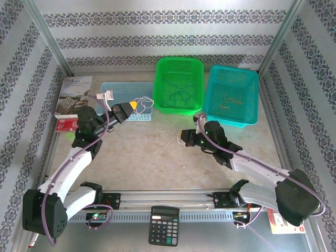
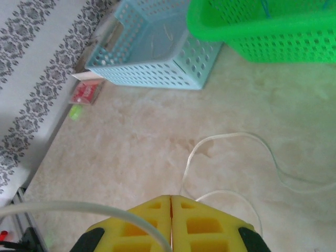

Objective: Untangle the cables

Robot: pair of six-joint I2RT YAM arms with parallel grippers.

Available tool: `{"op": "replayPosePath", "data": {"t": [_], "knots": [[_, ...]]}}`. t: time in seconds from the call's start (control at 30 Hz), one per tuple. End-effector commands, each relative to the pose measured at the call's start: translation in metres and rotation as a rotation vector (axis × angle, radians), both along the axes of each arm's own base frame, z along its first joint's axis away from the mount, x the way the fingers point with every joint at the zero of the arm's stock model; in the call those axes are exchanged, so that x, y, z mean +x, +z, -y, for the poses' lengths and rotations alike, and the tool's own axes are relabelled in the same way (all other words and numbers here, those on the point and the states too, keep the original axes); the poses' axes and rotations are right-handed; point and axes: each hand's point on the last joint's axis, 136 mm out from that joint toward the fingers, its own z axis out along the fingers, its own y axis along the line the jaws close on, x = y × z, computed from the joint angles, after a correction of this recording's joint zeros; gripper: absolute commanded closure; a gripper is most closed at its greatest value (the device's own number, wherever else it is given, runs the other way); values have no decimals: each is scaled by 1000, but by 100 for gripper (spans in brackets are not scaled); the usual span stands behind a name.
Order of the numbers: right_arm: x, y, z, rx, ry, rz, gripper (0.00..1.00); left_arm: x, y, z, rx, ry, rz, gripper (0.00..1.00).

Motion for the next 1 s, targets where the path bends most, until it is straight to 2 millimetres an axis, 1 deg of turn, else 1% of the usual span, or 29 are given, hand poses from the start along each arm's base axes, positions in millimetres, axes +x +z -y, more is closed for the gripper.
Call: {"op": "replayPosePath", "data": {"t": [0.0, 0.1, 0.13, 0.17, 0.27, 0.33, 0.37, 0.47, 0.6, 0.63, 0.67, 0.77, 0.83, 0.87, 0.9, 0.97], "knots": [[13, 73, -21, 88, 48, 150, 100, -2, 8, -16, 33, 91, 17, 100], [28, 123, -35, 131, 70, 199, 100, -5, 16, -45, 78, 272, 7, 100], [34, 142, -40, 150, 76, 220, 100, -7, 16, -59, 101, 353, -13, 100], [40, 162, -45, 174, 82, 240, 100, -10, 20, -71, 118, 418, -15, 100], [58, 211, -62, 227, 112, 289, 100, -21, 29, -99, 136, 575, -18, 100], [68, 244, -72, 263, 130, 332, 100, -29, 38, -111, 144, 636, -11, 100], [74, 264, -77, 286, 136, 362, 100, -33, 41, -116, 145, 662, -10, 100], [88, 313, -87, 343, 146, 430, 100, -43, 50, -127, 156, 718, 3, 100], [115, 358, -104, 407, 152, 487, 100, -48, 53, -130, 169, 731, 2, 100], [120, 376, -106, 439, 162, 508, 100, -49, 53, -132, 172, 737, 3, 100], [125, 388, -111, 465, 174, 522, 100, -50, 52, -133, 177, 742, 2, 100], [138, 420, -122, 525, 205, 561, 100, -53, 52, -136, 186, 761, 4, 100], [145, 435, -127, 555, 216, 590, 100, -55, 53, -138, 185, 770, 10, 100], [149, 439, -129, 568, 212, 604, 100, -56, 53, -139, 186, 775, 11, 100], [151, 446, -127, 593, 203, 632, 100, -56, 54, -139, 185, 776, 11, 100], [161, 451, -120, 644, 176, 674, 100, -58, 55, -141, 188, 781, 12, 100]]}}
